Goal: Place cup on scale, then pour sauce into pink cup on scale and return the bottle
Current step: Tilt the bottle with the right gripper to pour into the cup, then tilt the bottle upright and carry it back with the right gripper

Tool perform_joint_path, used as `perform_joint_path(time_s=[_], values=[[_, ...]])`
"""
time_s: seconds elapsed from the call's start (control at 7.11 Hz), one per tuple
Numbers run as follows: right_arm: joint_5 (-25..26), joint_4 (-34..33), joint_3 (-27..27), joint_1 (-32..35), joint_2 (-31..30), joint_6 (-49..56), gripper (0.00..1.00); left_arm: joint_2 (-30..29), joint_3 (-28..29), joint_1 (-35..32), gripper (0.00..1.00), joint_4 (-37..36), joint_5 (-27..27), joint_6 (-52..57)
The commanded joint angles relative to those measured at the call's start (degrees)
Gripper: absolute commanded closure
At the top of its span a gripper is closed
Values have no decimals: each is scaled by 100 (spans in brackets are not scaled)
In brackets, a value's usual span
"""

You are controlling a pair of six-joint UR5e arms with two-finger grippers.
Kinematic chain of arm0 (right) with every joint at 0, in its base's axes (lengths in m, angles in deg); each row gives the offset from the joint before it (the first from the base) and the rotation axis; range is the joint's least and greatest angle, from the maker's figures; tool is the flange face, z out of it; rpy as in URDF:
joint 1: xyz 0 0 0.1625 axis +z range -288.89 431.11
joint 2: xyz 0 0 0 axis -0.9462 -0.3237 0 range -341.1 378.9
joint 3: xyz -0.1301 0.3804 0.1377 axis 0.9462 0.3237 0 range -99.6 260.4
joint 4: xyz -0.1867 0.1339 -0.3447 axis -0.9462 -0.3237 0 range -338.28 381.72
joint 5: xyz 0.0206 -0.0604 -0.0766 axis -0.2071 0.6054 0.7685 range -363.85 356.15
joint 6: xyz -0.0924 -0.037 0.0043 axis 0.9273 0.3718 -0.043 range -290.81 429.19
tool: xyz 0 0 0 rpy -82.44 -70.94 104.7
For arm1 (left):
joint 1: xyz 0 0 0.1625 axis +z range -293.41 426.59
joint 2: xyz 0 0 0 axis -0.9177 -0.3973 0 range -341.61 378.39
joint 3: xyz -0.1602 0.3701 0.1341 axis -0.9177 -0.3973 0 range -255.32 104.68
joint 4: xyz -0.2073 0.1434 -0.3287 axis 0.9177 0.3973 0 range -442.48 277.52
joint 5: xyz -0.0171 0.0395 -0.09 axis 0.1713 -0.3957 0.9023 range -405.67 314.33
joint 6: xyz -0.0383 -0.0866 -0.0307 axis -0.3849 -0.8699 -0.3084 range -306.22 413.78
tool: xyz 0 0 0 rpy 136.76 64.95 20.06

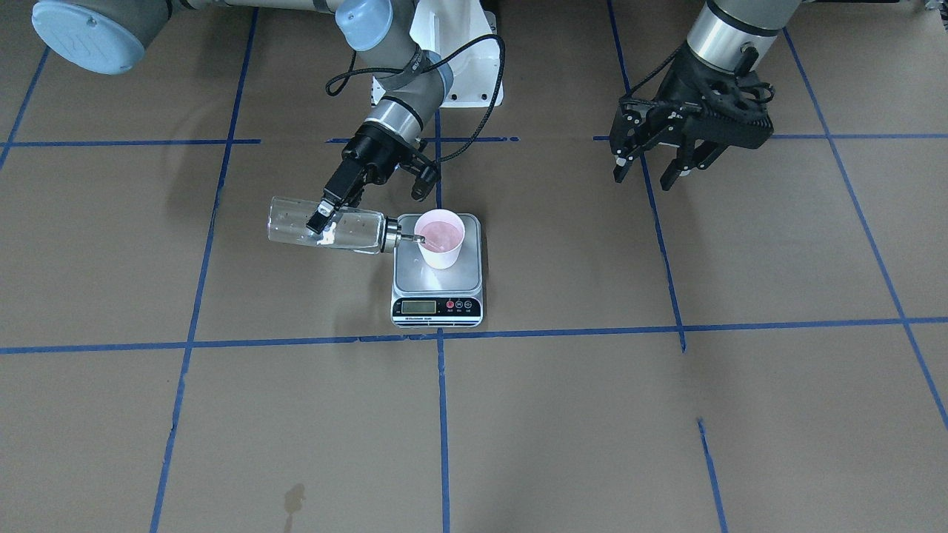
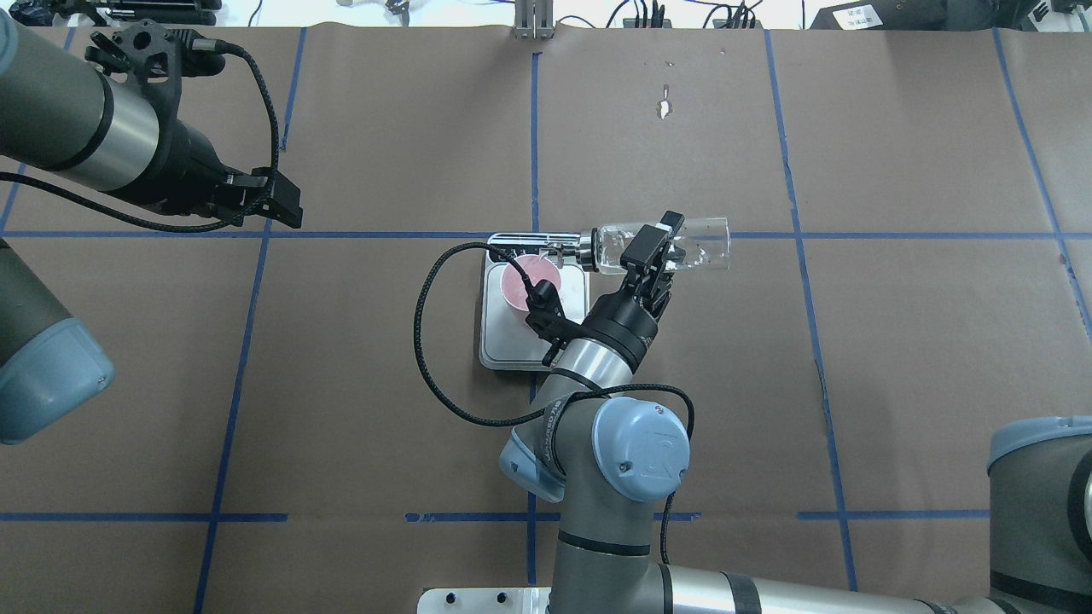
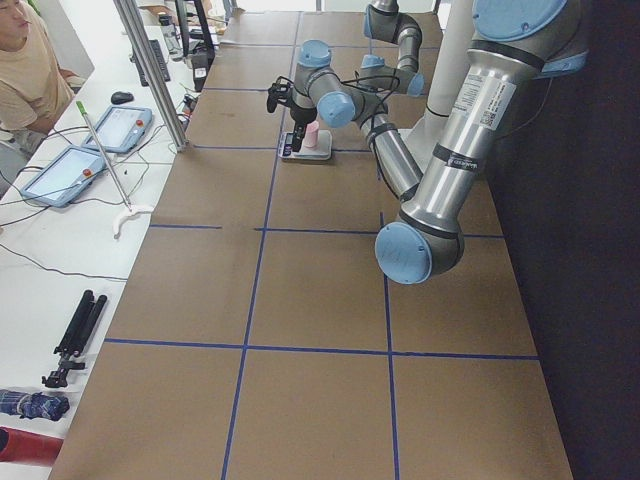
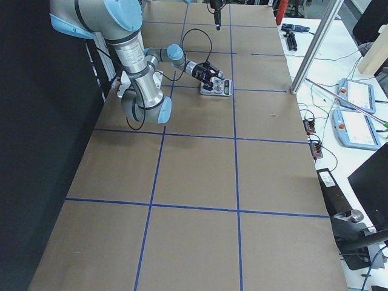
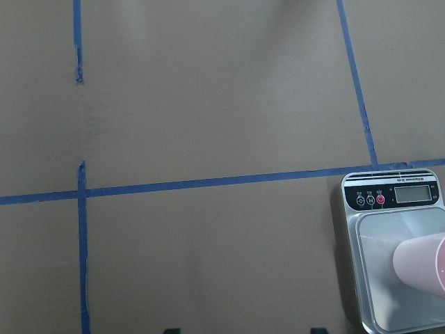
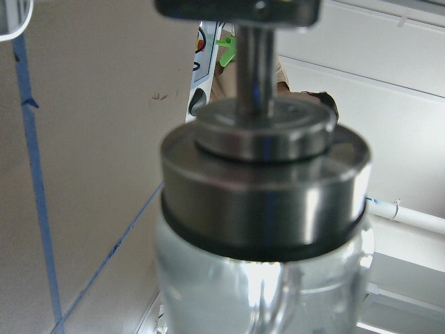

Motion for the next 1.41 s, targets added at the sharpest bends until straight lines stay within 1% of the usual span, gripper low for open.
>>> perform_joint_path(time_s=[0.0, 0.14, 0.42, 0.56, 0.7, 0.84, 0.98, 1.27], values=[[-94, 53, -372, 8, -163, -667, 100, -51, 0, 9, 30, 0, -7, 0], [-225, 331, -714, 8, -339, -828, 100, -60, 17, 18, 30, 0, -25, 9], [-681, 2109, -1094, 42, -909, -804, 100, -69, 17, 9, 30, 0, -42, 9], [-779, 2736, -1139, 121, -1060, -786, 100, -78, 9, 9, 30, 0, -42, 9], [-1041, 3143, -1305, 252, -1174, -795, 100, -78, 8, 9, 30, 0, -51, 9], [-1591, 3503, -1924, 341, -1558, -804, 100, -78, 8, 9, 30, 0, -51, 9], [-2058, 4247, -2209, 498, -1875, -856, 100, -78, 0, 9, 30, 0, -60, 0], [-2675, 6178, -2203, 911, -2744, -970, 100, -86, 0, 1, 30, -9, -60, 0]])
